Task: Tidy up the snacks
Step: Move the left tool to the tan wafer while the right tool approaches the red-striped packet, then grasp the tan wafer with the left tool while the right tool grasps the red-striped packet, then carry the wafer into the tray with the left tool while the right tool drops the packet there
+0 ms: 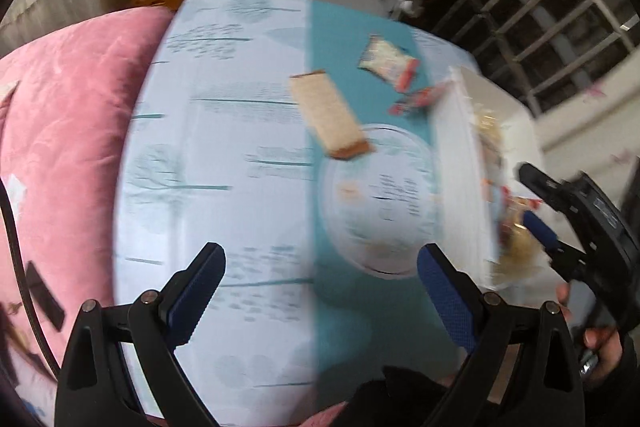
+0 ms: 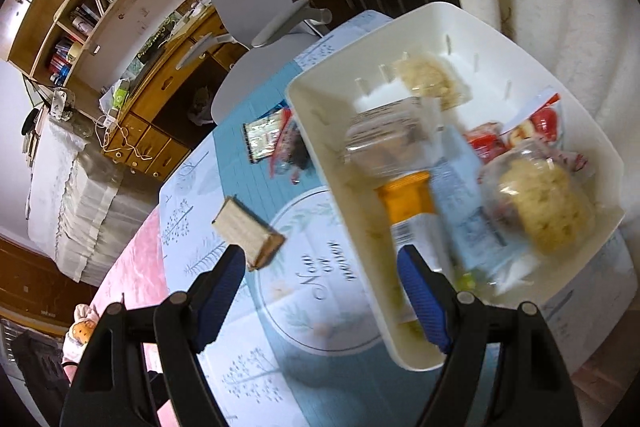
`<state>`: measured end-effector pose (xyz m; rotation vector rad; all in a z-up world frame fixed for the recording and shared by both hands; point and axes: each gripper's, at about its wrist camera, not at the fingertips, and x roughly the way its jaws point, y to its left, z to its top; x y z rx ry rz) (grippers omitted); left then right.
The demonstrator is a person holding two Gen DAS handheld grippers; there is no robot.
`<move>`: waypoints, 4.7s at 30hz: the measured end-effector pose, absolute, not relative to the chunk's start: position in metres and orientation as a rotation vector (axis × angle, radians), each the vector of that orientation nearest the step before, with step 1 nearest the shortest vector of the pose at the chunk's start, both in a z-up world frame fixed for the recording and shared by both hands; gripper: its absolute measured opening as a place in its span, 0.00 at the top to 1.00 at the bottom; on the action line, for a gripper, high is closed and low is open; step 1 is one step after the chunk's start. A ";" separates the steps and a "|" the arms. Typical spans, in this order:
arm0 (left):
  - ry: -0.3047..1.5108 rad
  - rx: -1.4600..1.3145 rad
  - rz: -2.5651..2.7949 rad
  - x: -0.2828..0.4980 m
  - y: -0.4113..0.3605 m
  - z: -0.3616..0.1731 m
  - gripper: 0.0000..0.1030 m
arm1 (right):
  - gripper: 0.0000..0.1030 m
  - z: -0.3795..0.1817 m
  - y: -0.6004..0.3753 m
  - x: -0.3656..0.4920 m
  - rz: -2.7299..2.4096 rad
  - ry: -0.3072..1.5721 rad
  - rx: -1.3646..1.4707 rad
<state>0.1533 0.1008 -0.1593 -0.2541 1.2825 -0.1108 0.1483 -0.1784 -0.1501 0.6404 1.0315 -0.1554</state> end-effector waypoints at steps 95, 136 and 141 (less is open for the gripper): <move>1.546 -0.248 0.234 0.281 0.122 -0.252 0.48 | 1.00 -0.232 -0.065 0.216 -0.109 1.022 0.107; 1.311 -0.074 -0.031 0.186 0.038 -0.070 0.52 | 1.00 -0.091 -0.156 0.095 -0.003 0.797 0.165; 1.298 -0.097 -0.064 0.182 -0.004 -0.050 0.52 | 1.00 -0.077 -0.192 0.090 0.042 0.762 0.145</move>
